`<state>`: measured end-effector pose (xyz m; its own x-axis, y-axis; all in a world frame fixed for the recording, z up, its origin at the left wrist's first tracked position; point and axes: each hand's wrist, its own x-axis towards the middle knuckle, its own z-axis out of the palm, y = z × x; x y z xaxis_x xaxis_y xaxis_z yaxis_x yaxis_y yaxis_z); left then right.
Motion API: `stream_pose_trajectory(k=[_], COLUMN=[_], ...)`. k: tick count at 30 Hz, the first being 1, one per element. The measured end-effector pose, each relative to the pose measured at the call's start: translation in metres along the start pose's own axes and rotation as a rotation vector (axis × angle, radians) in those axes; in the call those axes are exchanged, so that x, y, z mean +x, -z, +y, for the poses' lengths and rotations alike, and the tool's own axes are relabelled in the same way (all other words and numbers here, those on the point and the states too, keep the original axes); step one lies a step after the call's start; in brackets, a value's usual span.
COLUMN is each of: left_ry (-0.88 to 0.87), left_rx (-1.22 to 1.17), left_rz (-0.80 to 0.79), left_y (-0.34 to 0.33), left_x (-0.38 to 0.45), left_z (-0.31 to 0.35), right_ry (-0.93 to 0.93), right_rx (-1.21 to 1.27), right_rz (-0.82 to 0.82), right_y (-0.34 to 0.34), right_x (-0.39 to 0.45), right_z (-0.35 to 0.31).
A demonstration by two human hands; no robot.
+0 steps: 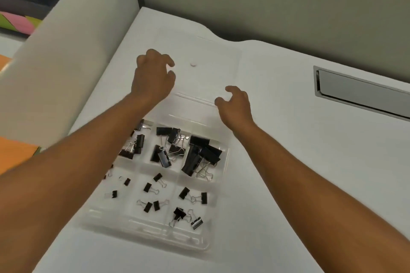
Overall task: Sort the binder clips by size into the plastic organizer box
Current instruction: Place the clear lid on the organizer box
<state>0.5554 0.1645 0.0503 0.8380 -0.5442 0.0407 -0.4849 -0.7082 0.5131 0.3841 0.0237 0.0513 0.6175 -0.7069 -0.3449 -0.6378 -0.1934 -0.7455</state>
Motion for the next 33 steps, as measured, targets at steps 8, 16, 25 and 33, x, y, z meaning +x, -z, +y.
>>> stream_pose_trajectory(k=[8, 16, 25, 33], left_ry=[0.313, 0.502, 0.274, 0.152], left_rx=[0.155, -0.235, -0.74, -1.024], left_rz=[-0.229, -0.119, 0.142, 0.23], left_y=[-0.016, -0.005, 0.028, 0.095], left_x=[0.071, 0.075, 0.024, -0.066], left_z=[-0.023, -0.029, 0.011, 0.011], right_ry=[-0.306, -0.491, -0.174, 0.053], right_rx=[0.374, 0.841, 0.85, 0.83], right_rz=[-0.002, 0.005, 0.171, 0.213], right_y=[0.01, 0.041, 0.077, 0.116], right_x=[0.044, 0.043, -0.013, -0.105], right_z=[-0.02, -0.032, -0.042, -0.028])
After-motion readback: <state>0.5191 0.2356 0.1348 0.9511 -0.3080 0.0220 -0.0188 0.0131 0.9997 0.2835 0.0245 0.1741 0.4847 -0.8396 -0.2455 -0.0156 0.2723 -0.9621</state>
